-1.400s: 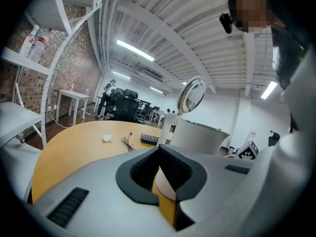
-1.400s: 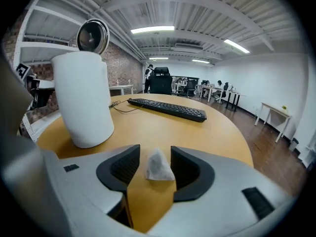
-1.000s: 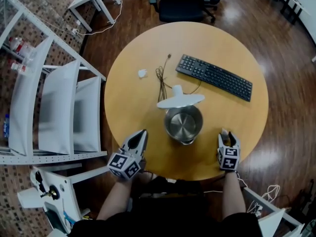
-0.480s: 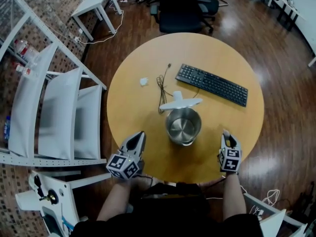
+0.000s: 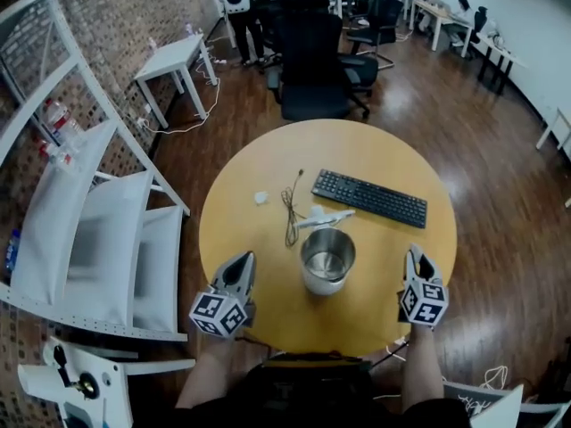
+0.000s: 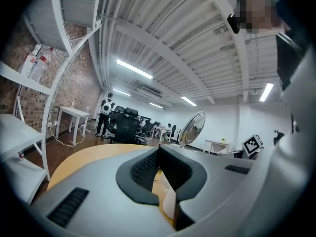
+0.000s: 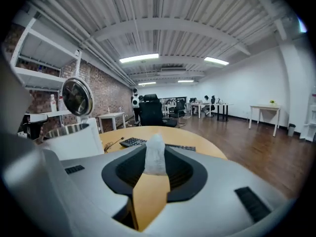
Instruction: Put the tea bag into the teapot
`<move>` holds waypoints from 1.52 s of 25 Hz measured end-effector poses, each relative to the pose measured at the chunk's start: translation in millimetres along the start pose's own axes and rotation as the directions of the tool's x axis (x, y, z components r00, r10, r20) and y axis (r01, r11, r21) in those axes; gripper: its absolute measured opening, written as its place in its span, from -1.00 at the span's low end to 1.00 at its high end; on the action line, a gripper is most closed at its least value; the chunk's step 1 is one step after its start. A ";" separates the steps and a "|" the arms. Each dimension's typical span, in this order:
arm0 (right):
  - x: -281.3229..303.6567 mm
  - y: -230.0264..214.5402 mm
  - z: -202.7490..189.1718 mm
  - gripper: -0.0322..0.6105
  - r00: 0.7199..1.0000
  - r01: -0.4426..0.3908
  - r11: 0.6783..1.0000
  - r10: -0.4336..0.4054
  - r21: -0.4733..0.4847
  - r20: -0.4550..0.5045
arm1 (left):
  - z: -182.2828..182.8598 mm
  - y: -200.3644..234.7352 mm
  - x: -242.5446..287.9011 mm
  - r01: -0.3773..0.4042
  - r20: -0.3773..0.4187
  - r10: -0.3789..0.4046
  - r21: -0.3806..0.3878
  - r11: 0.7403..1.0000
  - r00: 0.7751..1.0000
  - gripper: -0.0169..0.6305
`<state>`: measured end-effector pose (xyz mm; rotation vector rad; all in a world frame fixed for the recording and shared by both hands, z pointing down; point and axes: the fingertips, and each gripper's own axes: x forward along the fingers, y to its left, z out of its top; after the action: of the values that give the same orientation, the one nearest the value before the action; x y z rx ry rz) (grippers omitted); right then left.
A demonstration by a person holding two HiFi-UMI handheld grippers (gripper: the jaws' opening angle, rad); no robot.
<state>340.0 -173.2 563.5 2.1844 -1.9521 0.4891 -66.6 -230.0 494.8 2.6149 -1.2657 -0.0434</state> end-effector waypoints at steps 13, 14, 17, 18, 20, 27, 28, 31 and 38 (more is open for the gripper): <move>-36.3 -1.0 67.4 -0.57 0.982 0.042 0.999 -0.043 0.011 0.183 | 48.4 -0.5 6.3 0.018 0.148 -0.026 0.060 0.998 0.989 -0.96; -36.8 3.3 70.8 -0.57 0.982 0.033 0.999 -0.034 0.005 0.188 | 48.5 0.0 5.1 0.012 0.152 -0.021 0.060 0.998 0.988 -0.97; -36.5 21.3 79.7 -0.57 0.978 -0.008 1.000 0.009 -0.007 0.208 | 51.0 6.6 -1.7 -0.029 0.175 0.018 0.064 0.998 0.984 -0.97; -36.6 28.7 81.7 -0.57 0.977 -0.025 1.000 0.027 -0.011 0.211 | 51.6 8.6 -3.8 -0.039 0.181 0.027 0.064 0.997 0.983 -0.96; -37.1 43.4 83.8 -0.57 0.976 -0.058 0.998 0.062 -0.027 0.207 | 51.6 9.7 -7.5 -0.045 0.183 0.033 0.063 0.997 0.983 -0.97; -31.1 92.5 86.0 -0.57 0.967 -0.168 0.982 0.180 -0.081 0.181 | 52.4 10.9 -21.0 -0.051 0.178 0.040 0.058 0.997 0.983 -0.97; -31.1 100.2 86.9 -0.56 0.964 -0.186 0.979 0.198 -0.082 0.180 | 52.4 11.9 -23.2 -0.055 0.178 0.044 0.058 0.997 0.983 -0.97; -29.9 125.5 89.9 -0.57 0.949 -0.248 0.965 0.259 -0.080 0.180 | 52.7 16.9 -29.9 -0.071 0.179 0.060 0.056 0.996 0.982 -0.96; -31.4 179.3 95.5 -0.57 0.917 -0.341 0.929 0.362 -0.143 0.164 | 48.4 25.5 -45.9 -0.090 0.177 0.080 0.051 0.995 0.981 -0.97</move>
<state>172.3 -199.4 447.4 1.8739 -2.4282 0.2156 -121.2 -219.1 450.0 2.6518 -1.4560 -0.2290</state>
